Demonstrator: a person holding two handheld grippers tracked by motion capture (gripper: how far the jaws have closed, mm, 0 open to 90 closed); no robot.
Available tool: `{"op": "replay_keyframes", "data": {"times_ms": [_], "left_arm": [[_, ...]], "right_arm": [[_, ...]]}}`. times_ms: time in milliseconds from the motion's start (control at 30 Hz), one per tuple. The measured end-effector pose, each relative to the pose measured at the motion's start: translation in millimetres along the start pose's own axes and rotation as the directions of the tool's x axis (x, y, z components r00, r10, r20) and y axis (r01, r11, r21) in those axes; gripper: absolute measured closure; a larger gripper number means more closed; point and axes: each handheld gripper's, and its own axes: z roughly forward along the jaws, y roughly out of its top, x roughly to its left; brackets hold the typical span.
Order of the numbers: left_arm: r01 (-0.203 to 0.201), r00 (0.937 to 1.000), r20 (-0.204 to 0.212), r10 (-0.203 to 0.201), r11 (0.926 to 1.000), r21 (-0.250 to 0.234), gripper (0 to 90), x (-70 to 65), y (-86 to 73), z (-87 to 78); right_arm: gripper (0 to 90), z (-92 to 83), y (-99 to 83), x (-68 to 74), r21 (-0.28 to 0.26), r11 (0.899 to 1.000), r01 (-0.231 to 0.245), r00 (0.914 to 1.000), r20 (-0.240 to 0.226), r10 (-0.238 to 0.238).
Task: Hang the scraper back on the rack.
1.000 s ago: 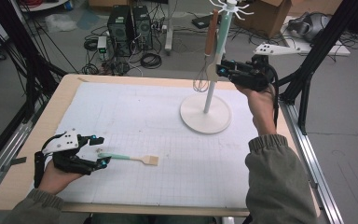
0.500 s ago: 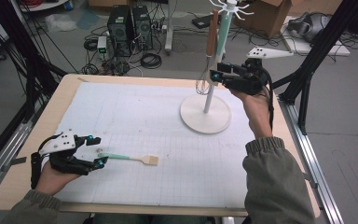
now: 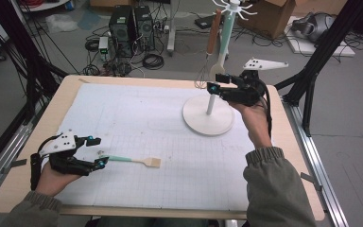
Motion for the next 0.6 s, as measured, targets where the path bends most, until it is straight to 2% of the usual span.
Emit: {"op": "replay_keyframes", "data": {"times_ms": [233, 367, 533, 600], "left_arm": [[-0.004, 1.0, 0.0, 0.004, 1.0, -0.003, 24.7, -1.1, 0.9, -0.7], [-0.003, 1.0, 0.001, 0.003, 1.0, 0.0, 24.8, -0.8, 0.3, 0.7], [-0.004, 1.0, 0.003, 0.004, 1.0, 0.003, 25.3, -0.5, 0.1, 1.1], [-0.007, 1.0, 0.005, 0.007, 1.0, 0.004, 25.4, -0.8, 0.2, 1.1]], "right_arm": [[41.5, 0.4, -6.9, 2.5, 0.013, 1.0, -0.002, 1.0, -0.003, 0.002], [42.5, -0.4, -5.9, 2.3, 0.003, 1.0, 0.004, 1.0, 0.0, -0.004], [55.7, -6.5, 10.2, -3.6, -0.028, 1.0, 0.014, 0.9998, 0.016, -0.013], [64.5, -8.9, 18.6, -5.3, -0.032, 0.999, 0.024, 0.9996, 0.017, -0.023]]}}
